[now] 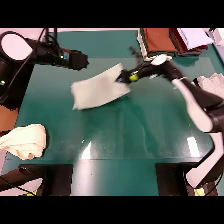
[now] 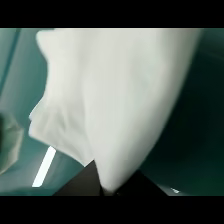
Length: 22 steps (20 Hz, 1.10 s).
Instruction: Fold the shirts.
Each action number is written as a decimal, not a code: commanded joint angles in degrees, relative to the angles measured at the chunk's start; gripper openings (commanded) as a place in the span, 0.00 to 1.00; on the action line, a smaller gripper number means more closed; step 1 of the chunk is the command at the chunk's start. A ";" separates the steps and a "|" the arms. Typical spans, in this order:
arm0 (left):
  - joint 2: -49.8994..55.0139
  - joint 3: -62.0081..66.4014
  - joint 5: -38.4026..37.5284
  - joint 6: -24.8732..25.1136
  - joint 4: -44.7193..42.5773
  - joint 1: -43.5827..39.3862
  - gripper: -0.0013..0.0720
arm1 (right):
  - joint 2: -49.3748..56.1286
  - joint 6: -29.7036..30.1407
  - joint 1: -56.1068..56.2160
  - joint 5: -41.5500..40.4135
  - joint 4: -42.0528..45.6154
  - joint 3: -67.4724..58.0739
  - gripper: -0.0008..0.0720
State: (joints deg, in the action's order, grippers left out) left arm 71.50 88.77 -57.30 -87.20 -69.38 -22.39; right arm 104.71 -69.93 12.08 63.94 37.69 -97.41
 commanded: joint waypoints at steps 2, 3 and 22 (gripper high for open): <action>0.04 -0.02 1.20 0.22 0.61 -2.75 0.05 | -10.10 -2.21 -16.50 7.74 13.11 -0.46 0.03; 0.04 -0.02 1.44 0.22 0.66 -2.75 0.05 | -11.72 -2.23 -20.65 9.05 14.45 -0.46 0.04; 0.04 -0.04 0.55 -2.82 1.73 -2.75 0.05 | -14.47 2.93 -50.45 -5.49 13.00 -10.36 0.03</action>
State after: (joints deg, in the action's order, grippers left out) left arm 71.50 88.75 -55.99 -89.91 -67.64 -25.12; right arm 90.28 -67.94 -38.48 60.31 50.98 -103.22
